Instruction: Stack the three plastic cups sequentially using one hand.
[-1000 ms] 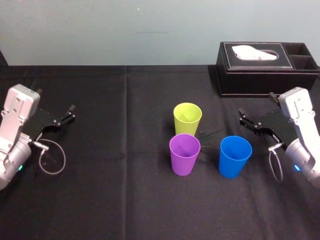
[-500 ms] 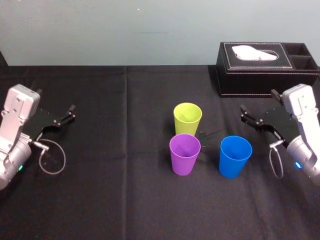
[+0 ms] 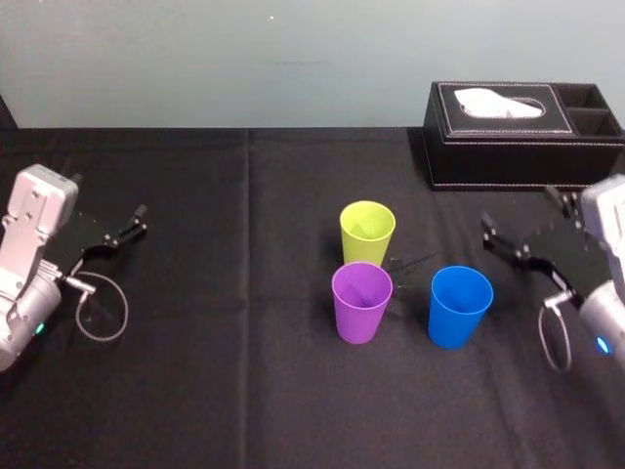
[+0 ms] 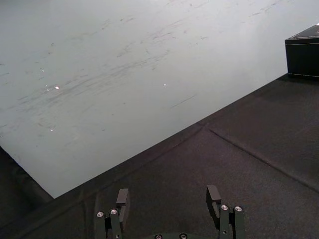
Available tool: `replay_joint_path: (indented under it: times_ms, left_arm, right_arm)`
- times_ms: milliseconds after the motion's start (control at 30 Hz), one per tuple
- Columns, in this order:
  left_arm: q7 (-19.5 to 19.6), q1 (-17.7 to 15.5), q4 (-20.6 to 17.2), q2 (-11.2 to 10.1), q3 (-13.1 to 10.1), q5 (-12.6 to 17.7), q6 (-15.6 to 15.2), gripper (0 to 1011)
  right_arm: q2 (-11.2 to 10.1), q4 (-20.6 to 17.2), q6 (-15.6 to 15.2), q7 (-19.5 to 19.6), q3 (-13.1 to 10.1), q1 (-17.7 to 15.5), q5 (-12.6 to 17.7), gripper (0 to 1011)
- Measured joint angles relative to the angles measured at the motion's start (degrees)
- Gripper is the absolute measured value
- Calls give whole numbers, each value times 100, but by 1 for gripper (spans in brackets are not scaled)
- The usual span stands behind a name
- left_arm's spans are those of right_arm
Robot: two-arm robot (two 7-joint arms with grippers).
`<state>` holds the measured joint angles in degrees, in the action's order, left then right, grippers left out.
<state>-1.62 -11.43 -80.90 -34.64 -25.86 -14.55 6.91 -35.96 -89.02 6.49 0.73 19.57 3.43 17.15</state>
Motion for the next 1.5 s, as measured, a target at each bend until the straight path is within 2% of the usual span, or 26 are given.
replay_joint_path:
  times_ms: [133,233,267,333,533,667,800,900,1133,1500]
  left_arm:
    - [0,0,0,0,0,0,0,1012]
    - [0,0,0,0,0,0,0,1011]
    - [0,0,0,0,0,0,0,1011]
    - [0,0,0,0,0,0,0,1011]
    - [0,0,0,0,0,0,0,1012]
    - [0,0,0,0,0,0,0,1011]
    - [0,0,0,0,0,0,0,1011]
    - [0,0,0,0,0,0,0,1011]
    - [0,0,0,0,0,0,0,1011]
    - [0,0,0,0,0,0,0,1011]
  right_arm:
    - [-126,-233,19,9,-190,-440,98,1004]
    - [-243,-436,79,21,-421,-884,257,1004]
    - [-243,-436,79,21,-421,-884,257,1004]
    - [-324,-560,100,5,-567,-1151,364,1004]
    - [-506,-871,184,-167,-852,-1855,576,1004]
    - [-561,-963,274,-301,-869,-2097,571,1004]
    - [-583,-1030,458,-577,-787,-2357,536,1004]
    - [-526,-1040,597,-738,-731,-2449,537,1004]
    - [-327,-1114,679,-981,-622,-2438,552,1004]
    - [19,-1113,476,-1061,-583,-2190,536,1004]
